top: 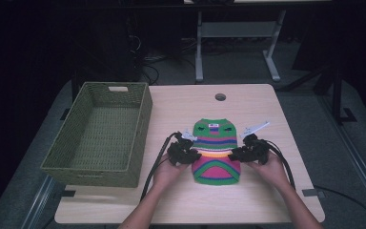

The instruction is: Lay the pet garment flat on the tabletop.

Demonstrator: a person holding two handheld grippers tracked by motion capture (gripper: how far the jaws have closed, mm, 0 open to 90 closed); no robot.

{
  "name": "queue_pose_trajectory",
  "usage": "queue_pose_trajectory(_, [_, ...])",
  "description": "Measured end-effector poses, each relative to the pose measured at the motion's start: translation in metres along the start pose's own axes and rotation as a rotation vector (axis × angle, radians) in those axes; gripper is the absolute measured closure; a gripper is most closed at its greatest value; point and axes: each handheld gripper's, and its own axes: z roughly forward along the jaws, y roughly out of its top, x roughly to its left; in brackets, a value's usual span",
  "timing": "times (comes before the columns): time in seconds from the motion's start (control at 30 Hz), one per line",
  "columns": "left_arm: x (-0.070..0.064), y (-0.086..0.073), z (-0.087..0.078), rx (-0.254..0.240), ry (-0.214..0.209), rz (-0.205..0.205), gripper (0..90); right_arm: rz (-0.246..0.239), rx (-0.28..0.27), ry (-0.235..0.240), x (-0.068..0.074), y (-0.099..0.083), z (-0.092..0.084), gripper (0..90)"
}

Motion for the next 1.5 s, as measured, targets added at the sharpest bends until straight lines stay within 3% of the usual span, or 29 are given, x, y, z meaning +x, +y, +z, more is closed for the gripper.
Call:
queue_pose_trajectory(0.07, [0.001,0.000,-0.002,-0.004,0.001,0.001,73.8,-0.006,-0.023,0.003,0.000,0.001,-0.002,62.4])
queue_pose_trajectory(0.33, [0.002,0.000,-0.009,-0.035,-0.011,-0.025,68.4,0.010,-0.028,0.008,-0.001,-0.001,-0.007,59.1])
queue_pose_trajectory(0.57, [0.002,-0.002,-0.013,-0.024,-0.022,-0.018,63.6,0.022,-0.056,0.027,-0.002,-0.002,-0.013,50.4])
queue_pose_trajectory(0.73, [0.001,-0.003,-0.018,-0.049,-0.010,-0.020,58.4,0.008,-0.073,0.029,0.000,-0.003,-0.018,43.7])
queue_pose_trajectory(1.17, [0.003,-0.010,-0.024,-0.063,0.000,-0.034,42.8,0.020,-0.065,0.052,-0.001,-0.006,-0.022,30.8])
queue_pose_trajectory(1.5, [0.002,-0.014,-0.031,-0.075,0.007,-0.044,32.6,0.022,-0.062,0.028,-0.001,-0.009,-0.030,26.5])
